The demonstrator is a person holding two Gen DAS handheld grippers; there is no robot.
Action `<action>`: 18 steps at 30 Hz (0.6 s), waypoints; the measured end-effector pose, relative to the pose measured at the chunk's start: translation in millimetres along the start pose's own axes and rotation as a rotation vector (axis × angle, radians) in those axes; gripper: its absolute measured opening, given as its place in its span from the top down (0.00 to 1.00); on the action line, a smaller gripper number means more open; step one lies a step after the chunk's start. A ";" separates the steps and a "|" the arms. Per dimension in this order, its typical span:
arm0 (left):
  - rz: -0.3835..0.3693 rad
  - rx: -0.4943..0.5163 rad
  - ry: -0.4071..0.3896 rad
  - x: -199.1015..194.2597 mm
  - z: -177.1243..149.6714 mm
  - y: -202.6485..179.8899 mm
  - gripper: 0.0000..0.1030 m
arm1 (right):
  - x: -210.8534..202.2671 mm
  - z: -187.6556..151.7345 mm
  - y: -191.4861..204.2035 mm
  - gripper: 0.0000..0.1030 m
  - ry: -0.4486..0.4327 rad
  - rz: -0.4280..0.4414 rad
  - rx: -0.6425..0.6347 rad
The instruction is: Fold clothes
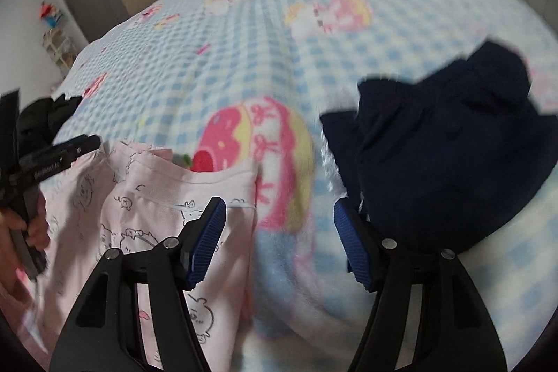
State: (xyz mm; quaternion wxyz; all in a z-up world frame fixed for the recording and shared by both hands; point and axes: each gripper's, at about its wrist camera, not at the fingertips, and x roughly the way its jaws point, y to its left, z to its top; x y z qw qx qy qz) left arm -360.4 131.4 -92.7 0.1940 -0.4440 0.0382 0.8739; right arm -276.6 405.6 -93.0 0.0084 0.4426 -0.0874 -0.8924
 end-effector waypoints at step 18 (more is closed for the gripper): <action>-0.060 0.089 -0.011 8.3 12.0 -38.8 0.91 | -14.5 6.2 -10.5 0.96 -0.075 0.212 0.066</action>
